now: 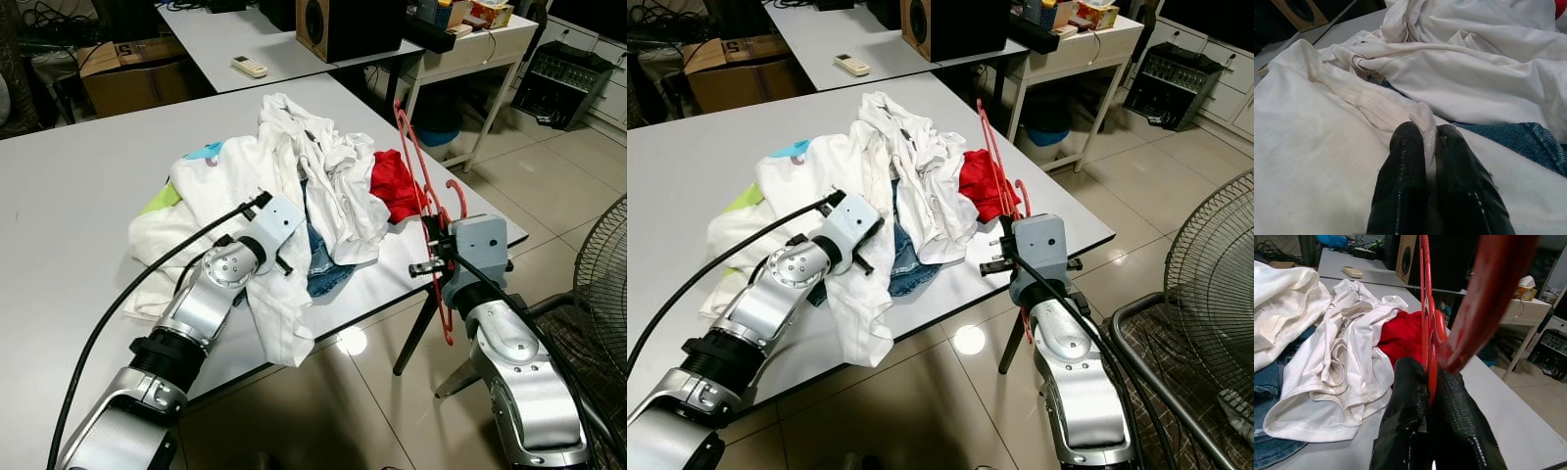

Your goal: Hang hanger

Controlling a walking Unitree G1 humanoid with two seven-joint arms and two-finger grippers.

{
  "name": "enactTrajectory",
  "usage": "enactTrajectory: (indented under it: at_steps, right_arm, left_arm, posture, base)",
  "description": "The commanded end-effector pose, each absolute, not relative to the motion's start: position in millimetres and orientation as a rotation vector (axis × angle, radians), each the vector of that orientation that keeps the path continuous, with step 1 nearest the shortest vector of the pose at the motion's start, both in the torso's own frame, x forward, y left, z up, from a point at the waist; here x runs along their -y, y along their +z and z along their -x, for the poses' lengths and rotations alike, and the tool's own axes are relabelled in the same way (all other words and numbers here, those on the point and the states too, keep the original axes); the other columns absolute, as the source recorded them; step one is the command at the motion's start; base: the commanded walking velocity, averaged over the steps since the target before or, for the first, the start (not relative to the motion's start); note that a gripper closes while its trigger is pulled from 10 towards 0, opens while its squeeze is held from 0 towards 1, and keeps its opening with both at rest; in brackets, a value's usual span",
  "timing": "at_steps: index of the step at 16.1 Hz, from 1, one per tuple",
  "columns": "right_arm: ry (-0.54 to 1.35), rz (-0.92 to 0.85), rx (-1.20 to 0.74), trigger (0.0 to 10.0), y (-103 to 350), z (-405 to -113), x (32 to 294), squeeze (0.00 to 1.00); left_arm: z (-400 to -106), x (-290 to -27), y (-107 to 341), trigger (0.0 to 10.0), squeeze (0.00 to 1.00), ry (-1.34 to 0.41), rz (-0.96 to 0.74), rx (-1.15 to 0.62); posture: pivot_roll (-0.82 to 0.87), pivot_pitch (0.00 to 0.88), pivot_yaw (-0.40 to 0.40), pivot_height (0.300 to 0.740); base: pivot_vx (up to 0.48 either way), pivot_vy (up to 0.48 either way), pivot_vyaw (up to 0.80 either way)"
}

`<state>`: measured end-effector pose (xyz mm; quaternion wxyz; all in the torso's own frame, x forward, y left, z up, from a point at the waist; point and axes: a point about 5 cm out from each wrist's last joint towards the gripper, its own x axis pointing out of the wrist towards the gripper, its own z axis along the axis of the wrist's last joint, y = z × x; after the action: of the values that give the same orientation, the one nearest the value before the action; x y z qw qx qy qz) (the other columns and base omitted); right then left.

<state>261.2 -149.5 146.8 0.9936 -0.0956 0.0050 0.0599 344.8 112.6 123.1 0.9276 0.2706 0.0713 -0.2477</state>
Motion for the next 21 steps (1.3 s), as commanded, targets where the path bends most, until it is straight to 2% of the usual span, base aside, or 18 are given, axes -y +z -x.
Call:
enactTrajectory:
  at_steps: [1,6,9,10,11,13,15,16,20,21]
  right_arm:
    - [0.111,0.197,0.015,10.0,153.5,-261.3,151.1,0.00]
    - [0.122,0.195,0.017,10.0,154.1,-262.3,149.3,0.00]
    - [0.159,0.109,0.028,10.0,159.7,-266.7,149.4,0.00]
    - [0.187,0.061,0.035,10.0,165.7,-269.6,149.7,0.00]
    - [0.210,0.014,0.050,10.0,171.8,-271.2,149.2,0.00]
    - [0.329,-0.157,0.098,10.0,194.3,-273.7,143.1,0.00]
    - [0.420,-0.217,0.107,10.0,207.6,-272.4,142.0,0.00]
    - [0.506,-0.236,0.068,10.0,212.8,-268.2,143.8,0.00]
    - [0.661,-0.250,-0.041,10.0,212.8,-255.2,149.5,0.00]
    - [0.745,-0.156,-0.097,10.0,208.8,-243.7,155.9,0.00]
  left_arm:
    - [-346.4,-116.4,126.8,0.0,0.00,-0.501,-0.555,-0.133]
    - [-345.1,-119.7,127.5,0.0,0.00,-0.509,-0.568,-0.110]
    - [-355.6,-149.1,136.7,0.0,0.00,-0.464,-0.604,-0.110]
    - [-366.6,-170.6,155.4,0.0,0.00,-0.419,-0.598,-0.079]
    - [-372.1,-180.8,173.5,0.0,0.00,-0.433,-0.573,-0.033]
    - [-373.1,-198.5,248.9,0.0,0.00,-0.608,-0.508,0.198]
    - [-355.8,-194.2,279.5,0.0,0.00,-0.808,-0.514,0.289]
    - [-340.1,-185.6,280.7,0.0,0.00,-0.954,-0.551,0.282]
    - [-319.1,-175.8,267.1,0.0,0.00,-1.119,-0.563,0.233]
    - [-306.0,-169.8,248.5,0.0,0.00,-1.184,-0.620,0.149]
  posture:
    - [0.00,0.025,0.030,0.740]
    - [0.00,0.023,0.028,0.740]
    - [0.00,0.015,0.027,0.740]
    - [0.00,0.013,0.021,0.740]
    - [0.01,0.012,0.019,0.740]
    - [0.01,0.007,0.018,0.740]
    - [0.01,0.004,0.020,0.740]
    - [0.01,0.004,0.020,0.740]
    - [0.01,0.009,0.013,0.740]
    - [0.02,0.011,0.009,0.740]
  base:
    - [0.000,0.000,0.00]
    - [0.000,0.000,0.00]
    - [0.000,0.000,0.00]
    - [0.000,0.000,0.00]
    - [0.000,0.000,0.00]
    - [0.000,0.000,0.00]
    - [0.000,0.000,0.00]
    - [0.000,0.000,0.00]
    - [0.000,0.000,0.00]
    - [0.000,0.000,0.00]
